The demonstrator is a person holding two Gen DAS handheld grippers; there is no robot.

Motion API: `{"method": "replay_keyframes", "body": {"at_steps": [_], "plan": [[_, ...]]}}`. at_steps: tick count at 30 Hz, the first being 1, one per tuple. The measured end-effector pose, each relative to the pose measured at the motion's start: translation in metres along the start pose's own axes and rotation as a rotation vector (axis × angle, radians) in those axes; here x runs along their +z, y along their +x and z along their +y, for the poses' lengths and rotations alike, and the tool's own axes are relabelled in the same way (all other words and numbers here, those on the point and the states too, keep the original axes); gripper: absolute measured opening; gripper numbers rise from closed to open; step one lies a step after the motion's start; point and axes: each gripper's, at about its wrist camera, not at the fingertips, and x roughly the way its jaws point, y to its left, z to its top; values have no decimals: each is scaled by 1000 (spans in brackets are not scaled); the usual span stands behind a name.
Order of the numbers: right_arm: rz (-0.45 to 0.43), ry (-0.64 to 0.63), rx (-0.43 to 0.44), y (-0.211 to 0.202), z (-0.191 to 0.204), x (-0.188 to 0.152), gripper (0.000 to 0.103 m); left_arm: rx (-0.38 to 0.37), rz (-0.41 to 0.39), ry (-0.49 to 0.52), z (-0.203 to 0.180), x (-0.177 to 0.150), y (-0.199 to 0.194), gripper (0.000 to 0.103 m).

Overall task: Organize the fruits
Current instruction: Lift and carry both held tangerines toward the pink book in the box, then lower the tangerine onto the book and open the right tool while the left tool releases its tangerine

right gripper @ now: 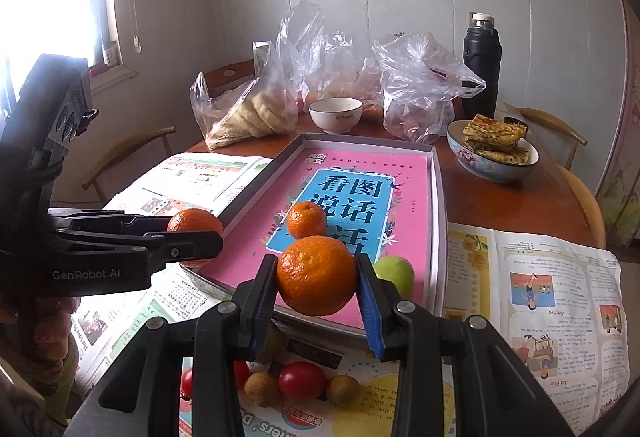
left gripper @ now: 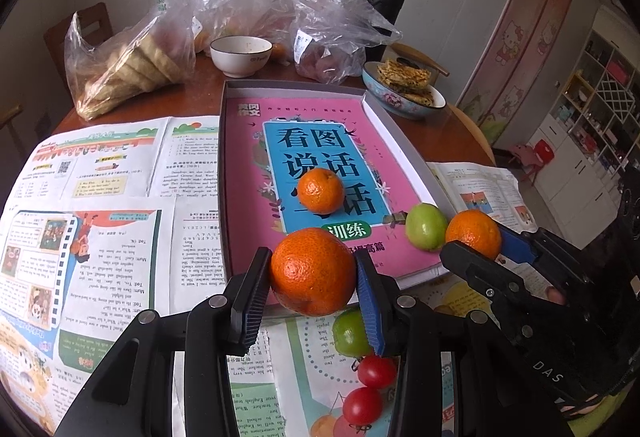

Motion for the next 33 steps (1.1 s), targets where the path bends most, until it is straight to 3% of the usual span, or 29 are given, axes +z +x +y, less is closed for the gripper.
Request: {"method": "replay_keyframes", "body": {"at_steps": [33], "plan": [[146,-47,21,64,2,-8,38,35,108,69,-6,8,53,43]]}}
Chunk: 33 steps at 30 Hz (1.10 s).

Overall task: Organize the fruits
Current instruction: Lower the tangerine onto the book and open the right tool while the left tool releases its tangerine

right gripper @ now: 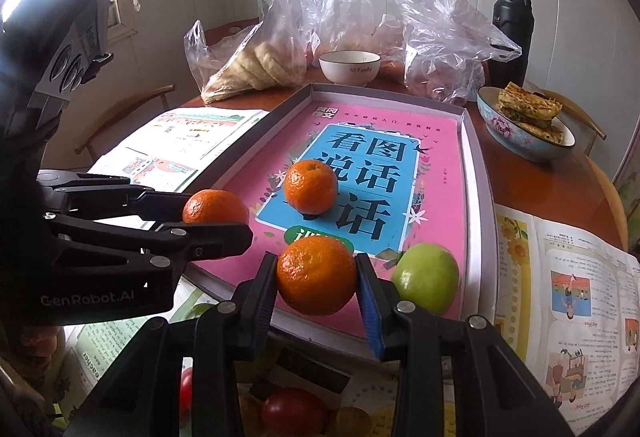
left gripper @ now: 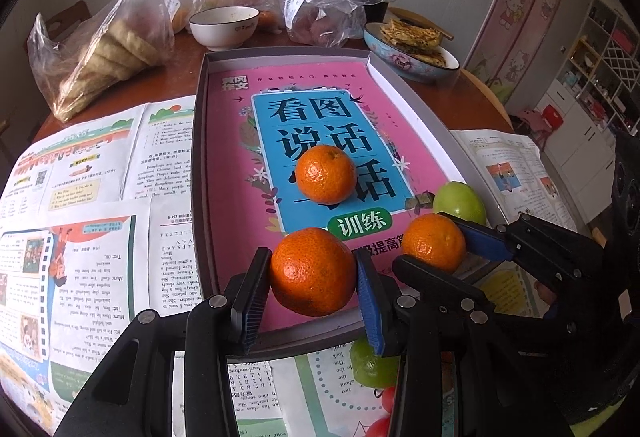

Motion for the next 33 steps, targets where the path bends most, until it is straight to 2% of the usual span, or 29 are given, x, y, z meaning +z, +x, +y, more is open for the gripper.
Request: {"method": "replay_keyframes", "body": {"at_steps": [10,33], "plan": [[30,6,7,6,0,-1,38,1,25,-2,-2,-2,9,43],[34,28,7,2,-1,-2,42,20,35,-18,2,-4,8,43]]}}
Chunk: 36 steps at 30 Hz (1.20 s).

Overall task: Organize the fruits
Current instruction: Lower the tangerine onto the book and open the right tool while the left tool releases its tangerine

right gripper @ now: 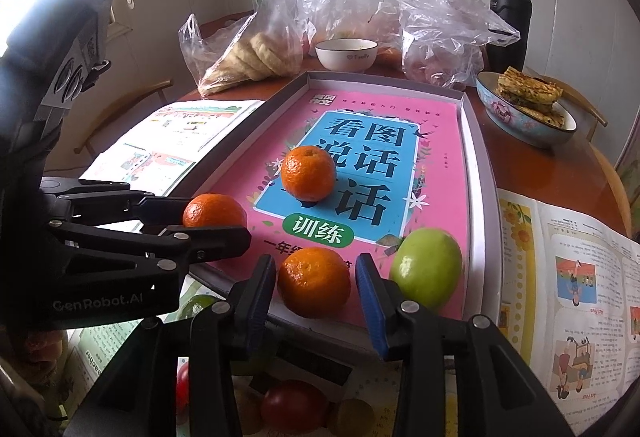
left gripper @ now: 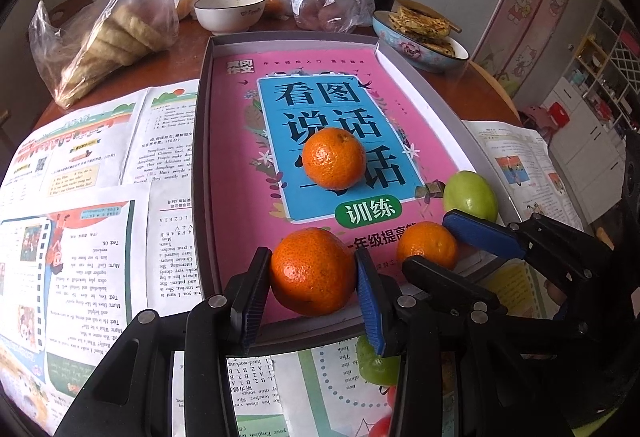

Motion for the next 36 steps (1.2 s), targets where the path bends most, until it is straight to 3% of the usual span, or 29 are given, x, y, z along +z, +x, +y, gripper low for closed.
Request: {"method": "replay_keyframes", "body": {"at_steps": [15,20,36], "plan": [[-15,-1,-13,-7,-1,-1,46,26,0,8,-1,-3,-5,43],[-20,6,-23,-10,-2,-1,52,23,-12,7,-1,-3,-9,44],[-39,13,-31,-19,-1,-1,56,21,-45,-3,1,-4,-24,56]]}}
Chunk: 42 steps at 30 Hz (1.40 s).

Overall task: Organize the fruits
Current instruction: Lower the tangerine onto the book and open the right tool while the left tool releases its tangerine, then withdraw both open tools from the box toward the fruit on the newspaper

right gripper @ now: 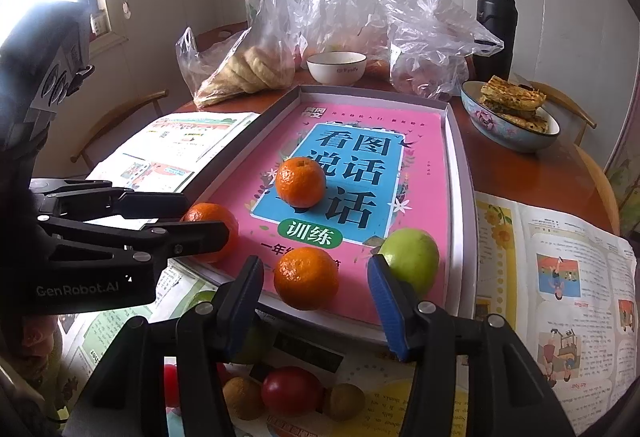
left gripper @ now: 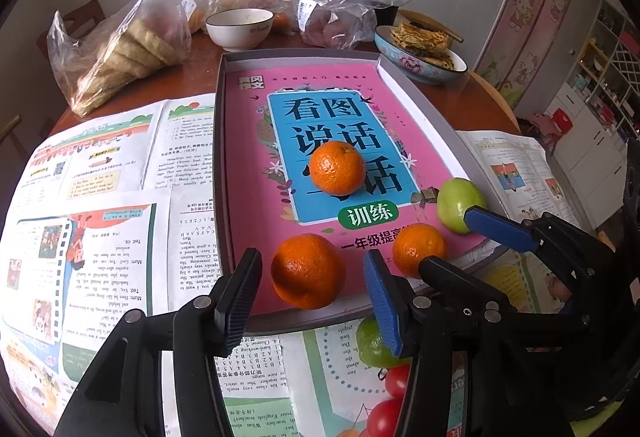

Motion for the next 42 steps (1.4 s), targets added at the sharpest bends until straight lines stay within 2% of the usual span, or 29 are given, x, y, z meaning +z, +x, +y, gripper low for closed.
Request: {"method": "replay_keyframes", "body": {"at_steps": [13,15,24,32,42], "plan": [[-18,10,-9,-8,-1,-1,61,5,-25,7,-1,-2,-12,65],[-20,10,-8,-9,-1,-1,61,3,-29,7,-1,-1,-14,73],[-33,19,-11,-15,-2,-2,61,30,-48,4,-2,-4,-21,75],[-50,22,-19,-23,-4,-2,65,78,-76,7,-4,-6,-31,76],[-71,33,-34,-33,-7,-2,71,91,-106,12,-5,-8,-44,76]]}}
